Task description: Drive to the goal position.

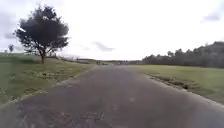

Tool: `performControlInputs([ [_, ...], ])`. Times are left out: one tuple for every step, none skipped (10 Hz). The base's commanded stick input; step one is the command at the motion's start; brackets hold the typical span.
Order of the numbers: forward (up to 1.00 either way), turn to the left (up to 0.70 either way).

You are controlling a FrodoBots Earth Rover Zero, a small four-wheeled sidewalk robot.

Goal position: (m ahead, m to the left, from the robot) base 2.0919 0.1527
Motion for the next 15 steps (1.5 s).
performControlInputs([
  [0.70, 0.00],
  [0.70, 0.00],
  [0.70, 0.00],
  [0.70, 0.00],
  [0.70, 0.00],
  [0.70, 0.00],
  [0.70, 0.00],
  [0.70, 0.00],
  [0.70, 0.00],
  [0.70, 0.00],
  [0.70, 0.00],
  [0.70, 0.00],
  [0.70, 0.00],
  [0.70, 0.00],
  [0.70, 0.00],
])
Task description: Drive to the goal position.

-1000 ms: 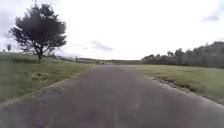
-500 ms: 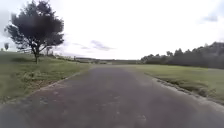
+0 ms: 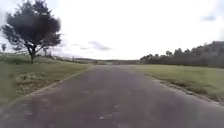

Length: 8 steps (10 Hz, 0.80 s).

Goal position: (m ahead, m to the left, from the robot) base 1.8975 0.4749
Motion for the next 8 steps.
performControlInputs([
  [0.70, 0.00],
  [0.70, 0.00],
  [0.70, 0.00],
  [0.70, 0.00],
  [0.70, 0.00],
  [0.70, 0.00],
  [0.70, 0.00],
  [0.70, 0.00],
])
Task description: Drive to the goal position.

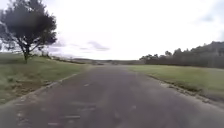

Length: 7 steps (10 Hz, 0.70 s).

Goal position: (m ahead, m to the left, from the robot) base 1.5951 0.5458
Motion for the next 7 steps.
performControlInputs([
  [0.70, 0.00],
  [0.70, 0.00],
  [0.70, 0.00],
  [0.70, 0.00],
  [0.70, 0.00],
  [0.70, 0.00],
  [0.70, 0.00],
])
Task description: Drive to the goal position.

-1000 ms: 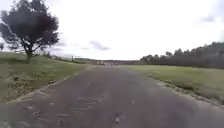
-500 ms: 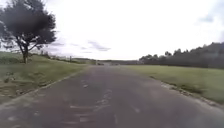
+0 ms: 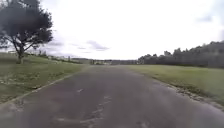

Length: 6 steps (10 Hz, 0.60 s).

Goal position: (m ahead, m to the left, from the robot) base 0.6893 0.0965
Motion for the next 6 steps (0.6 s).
performControlInputs([
  [0.70, 0.00],
  [0.70, 0.00],
  [0.70, 0.00],
  [0.70, 0.00],
  [0.70, -0.20],
  [0.70, -0.20],
])
